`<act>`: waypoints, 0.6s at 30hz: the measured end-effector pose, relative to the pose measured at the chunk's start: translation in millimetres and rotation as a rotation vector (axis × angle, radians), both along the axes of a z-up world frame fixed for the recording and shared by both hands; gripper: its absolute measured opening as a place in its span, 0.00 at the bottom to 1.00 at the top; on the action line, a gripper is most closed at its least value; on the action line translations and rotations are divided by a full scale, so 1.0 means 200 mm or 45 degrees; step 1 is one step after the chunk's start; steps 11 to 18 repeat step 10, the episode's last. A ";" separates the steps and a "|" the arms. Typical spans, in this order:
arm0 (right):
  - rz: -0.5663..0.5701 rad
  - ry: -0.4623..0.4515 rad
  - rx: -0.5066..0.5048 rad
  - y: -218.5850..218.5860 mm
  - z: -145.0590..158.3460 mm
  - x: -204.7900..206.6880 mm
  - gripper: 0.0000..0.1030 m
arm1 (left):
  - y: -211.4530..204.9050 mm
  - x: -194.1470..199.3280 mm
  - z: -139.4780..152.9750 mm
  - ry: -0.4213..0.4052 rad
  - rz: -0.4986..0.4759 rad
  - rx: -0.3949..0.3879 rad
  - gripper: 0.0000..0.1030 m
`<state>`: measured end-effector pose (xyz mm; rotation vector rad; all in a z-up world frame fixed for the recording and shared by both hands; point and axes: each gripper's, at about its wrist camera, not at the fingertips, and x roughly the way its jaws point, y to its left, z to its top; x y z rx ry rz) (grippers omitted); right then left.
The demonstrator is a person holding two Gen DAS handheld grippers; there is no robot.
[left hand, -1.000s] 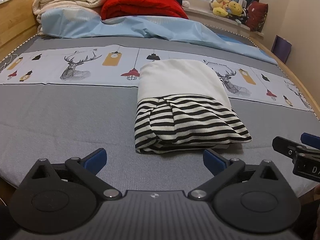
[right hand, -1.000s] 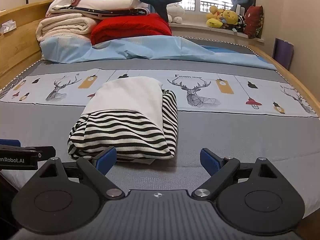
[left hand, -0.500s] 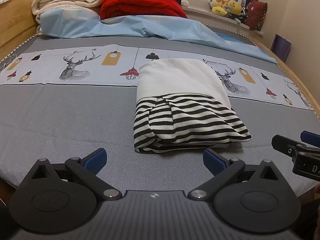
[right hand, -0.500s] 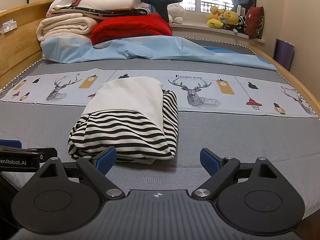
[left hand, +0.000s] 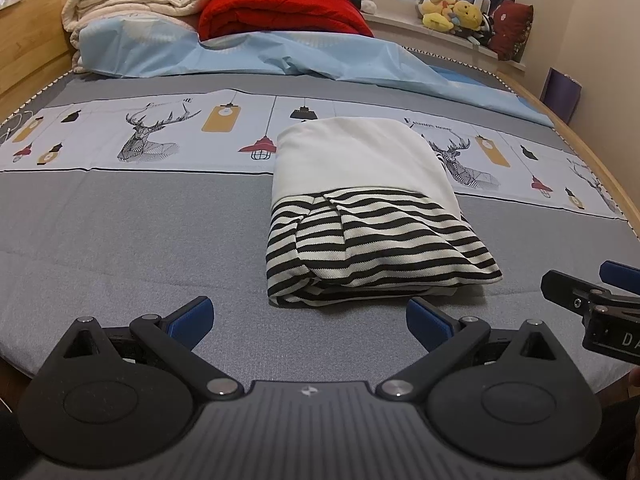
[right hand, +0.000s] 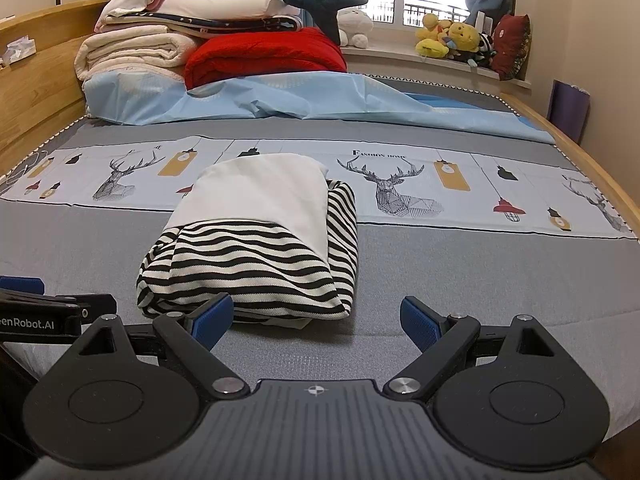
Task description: Fold small clothes
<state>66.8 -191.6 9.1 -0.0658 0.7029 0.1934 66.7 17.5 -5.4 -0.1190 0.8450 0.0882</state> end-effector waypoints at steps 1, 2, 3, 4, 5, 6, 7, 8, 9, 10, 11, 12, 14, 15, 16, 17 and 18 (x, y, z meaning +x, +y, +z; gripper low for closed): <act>0.004 0.000 -0.002 0.00 0.00 0.00 0.88 | 0.00 0.00 0.00 -0.001 -0.002 0.001 0.99; 0.006 -0.001 -0.003 0.00 0.00 0.00 0.88 | 0.00 0.00 0.00 -0.002 -0.006 0.003 0.99; 0.006 -0.001 -0.003 0.00 0.00 0.00 0.88 | 0.00 0.00 0.00 -0.003 -0.006 0.004 0.99; 0.006 -0.001 -0.003 0.00 0.00 0.00 0.88 | 0.00 0.00 0.00 -0.005 -0.006 0.005 0.99; 0.006 -0.001 -0.003 0.00 0.00 0.00 0.88 | 0.00 0.00 0.00 -0.006 -0.007 0.004 0.99; 0.005 -0.001 -0.003 0.00 0.00 0.00 0.88 | 0.00 0.00 0.00 -0.008 -0.007 0.004 0.99; 0.005 -0.001 -0.003 0.00 0.00 0.00 0.88 | 0.00 0.00 0.00 -0.010 -0.008 0.004 0.99; 0.005 -0.001 -0.003 0.00 0.00 0.00 0.88 | 0.00 0.00 0.01 -0.012 -0.008 0.005 0.99; 0.005 -0.001 -0.004 0.00 0.00 0.00 0.88 | 0.00 -0.01 0.01 -0.012 -0.009 0.006 0.99; 0.005 -0.001 -0.003 0.00 0.00 0.00 0.88 | 0.00 -0.01 0.01 -0.011 -0.009 0.006 0.99; 0.005 -0.001 -0.003 0.00 0.00 0.00 0.88 | 0.00 -0.01 0.01 -0.011 -0.009 0.006 0.99; 0.005 -0.001 -0.003 0.00 0.00 0.00 0.88 | 0.00 -0.01 0.01 -0.011 -0.009 0.006 0.99; 0.005 -0.001 -0.003 0.00 0.00 0.00 0.88 | 0.00 -0.01 0.01 -0.011 -0.009 0.006 0.99; 0.005 -0.001 -0.003 0.00 0.00 0.00 0.88 | 0.00 -0.01 0.01 -0.011 -0.009 0.006 0.99; 0.005 -0.001 -0.003 0.00 0.00 0.00 0.88 | 0.00 -0.01 0.01 -0.011 -0.009 0.006 0.99; 0.005 -0.001 -0.003 0.00 0.00 0.00 0.88 | 0.00 -0.01 0.01 -0.011 -0.009 0.006 0.99; 0.005 -0.001 -0.003 0.00 0.00 0.00 0.88 | 0.00 -0.01 0.01 -0.011 -0.009 0.006 0.99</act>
